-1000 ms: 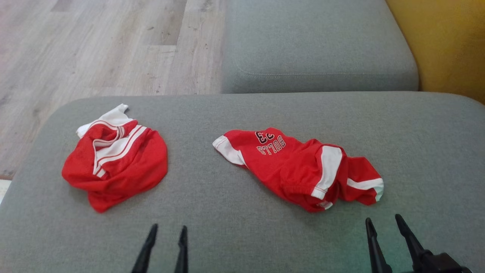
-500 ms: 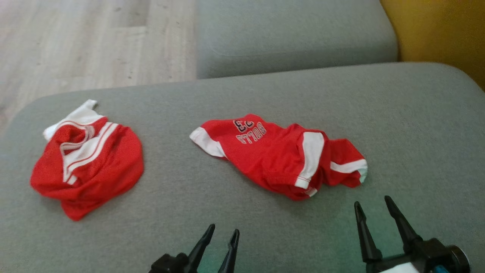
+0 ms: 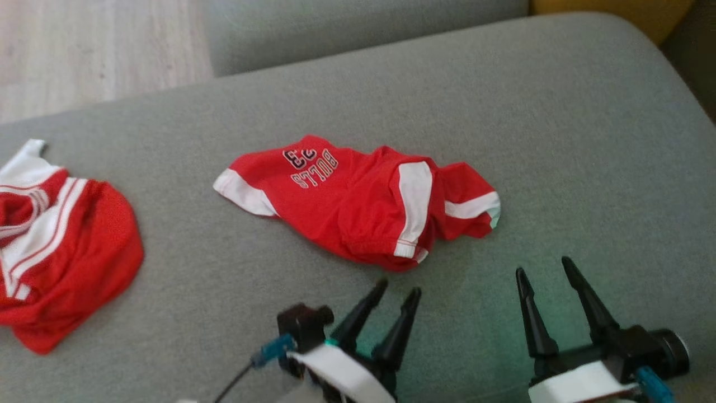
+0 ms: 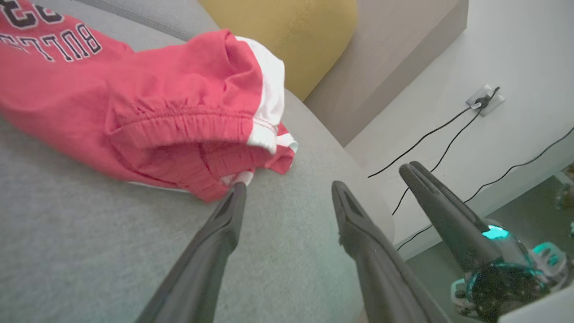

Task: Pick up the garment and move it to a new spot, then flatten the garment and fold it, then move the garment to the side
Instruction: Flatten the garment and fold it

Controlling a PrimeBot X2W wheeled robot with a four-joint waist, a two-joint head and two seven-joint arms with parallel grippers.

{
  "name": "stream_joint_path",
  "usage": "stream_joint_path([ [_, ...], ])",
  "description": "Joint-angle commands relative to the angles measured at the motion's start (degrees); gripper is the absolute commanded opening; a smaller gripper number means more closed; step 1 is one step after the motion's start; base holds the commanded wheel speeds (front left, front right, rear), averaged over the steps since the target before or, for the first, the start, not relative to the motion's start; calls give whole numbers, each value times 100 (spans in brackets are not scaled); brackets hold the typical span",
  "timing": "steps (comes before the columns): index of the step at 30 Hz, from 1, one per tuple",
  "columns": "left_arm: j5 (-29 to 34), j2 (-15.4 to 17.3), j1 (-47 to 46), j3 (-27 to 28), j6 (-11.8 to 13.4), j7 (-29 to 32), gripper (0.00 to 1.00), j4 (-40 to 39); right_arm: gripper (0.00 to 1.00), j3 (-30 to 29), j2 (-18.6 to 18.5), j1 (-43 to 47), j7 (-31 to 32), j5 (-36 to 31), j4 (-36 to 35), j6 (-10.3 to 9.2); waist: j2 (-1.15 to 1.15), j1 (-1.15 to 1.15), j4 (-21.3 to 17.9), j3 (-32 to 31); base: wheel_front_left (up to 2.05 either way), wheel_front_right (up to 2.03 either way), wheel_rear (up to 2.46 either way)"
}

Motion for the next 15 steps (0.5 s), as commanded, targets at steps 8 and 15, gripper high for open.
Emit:
stream_joint_path([
  [8, -437, -29, -697, 124, -33, -48, 100, -20, 100, 136, -44, -374, -36, -12, -176, -4, 0, -1, -293, 401, 0, 0, 0],
  [15, -533, -29, -854, 181, -34, -48, 100, 85, 100, 121, -43, -443, -36, 6, -156, -4, 0, -1, -390, 444, 0, 0, 0],
])
